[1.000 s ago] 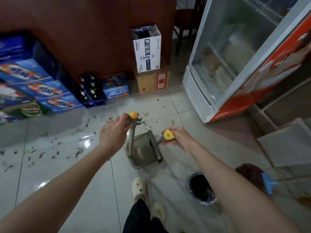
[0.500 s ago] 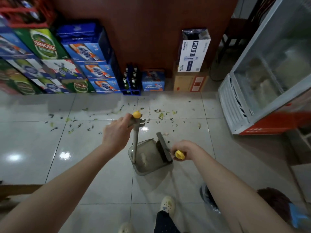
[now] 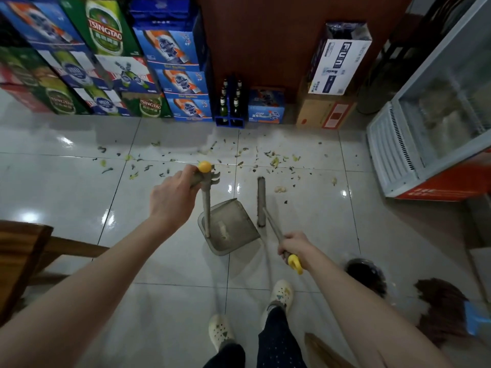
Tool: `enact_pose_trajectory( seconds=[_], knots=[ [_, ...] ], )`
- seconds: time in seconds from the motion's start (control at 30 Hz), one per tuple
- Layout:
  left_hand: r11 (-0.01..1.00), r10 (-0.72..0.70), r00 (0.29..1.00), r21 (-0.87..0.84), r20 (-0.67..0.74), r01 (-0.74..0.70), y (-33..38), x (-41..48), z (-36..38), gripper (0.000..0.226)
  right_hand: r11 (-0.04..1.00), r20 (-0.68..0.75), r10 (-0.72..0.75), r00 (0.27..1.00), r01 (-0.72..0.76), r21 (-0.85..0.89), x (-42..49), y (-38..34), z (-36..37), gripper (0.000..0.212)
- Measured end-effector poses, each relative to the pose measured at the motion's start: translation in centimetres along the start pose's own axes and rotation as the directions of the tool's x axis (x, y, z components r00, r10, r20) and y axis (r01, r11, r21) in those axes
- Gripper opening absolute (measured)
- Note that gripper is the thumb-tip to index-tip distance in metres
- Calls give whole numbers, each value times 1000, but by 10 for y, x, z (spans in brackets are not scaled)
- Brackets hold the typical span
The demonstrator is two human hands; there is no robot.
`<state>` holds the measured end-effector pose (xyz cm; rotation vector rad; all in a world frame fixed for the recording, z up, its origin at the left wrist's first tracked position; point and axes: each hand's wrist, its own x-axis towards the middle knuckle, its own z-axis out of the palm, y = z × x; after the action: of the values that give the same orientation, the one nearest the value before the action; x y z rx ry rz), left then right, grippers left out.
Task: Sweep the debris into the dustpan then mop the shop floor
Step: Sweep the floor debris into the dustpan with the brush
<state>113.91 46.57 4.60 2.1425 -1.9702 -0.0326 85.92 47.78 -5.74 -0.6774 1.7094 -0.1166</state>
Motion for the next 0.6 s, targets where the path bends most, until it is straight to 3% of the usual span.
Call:
enact_pose_trajectory(
  seconds=[0.17,0.43,0.6],
  knots=[
    [1000,-6,1000,-14,18,6,-31,-12,-3,26,993,-66,-117,991,114,-39,-21,0,24,67],
    [998,-24,999,-66,22,26,-40,-12,-8,24,999,-28,-50,998,50,14,-25,-18,24,28],
    [997,-27,999,-67,37,30,-30,2,-8,25,996,-41,-53,998,56,65,-20,-17,17,24]
  ],
)
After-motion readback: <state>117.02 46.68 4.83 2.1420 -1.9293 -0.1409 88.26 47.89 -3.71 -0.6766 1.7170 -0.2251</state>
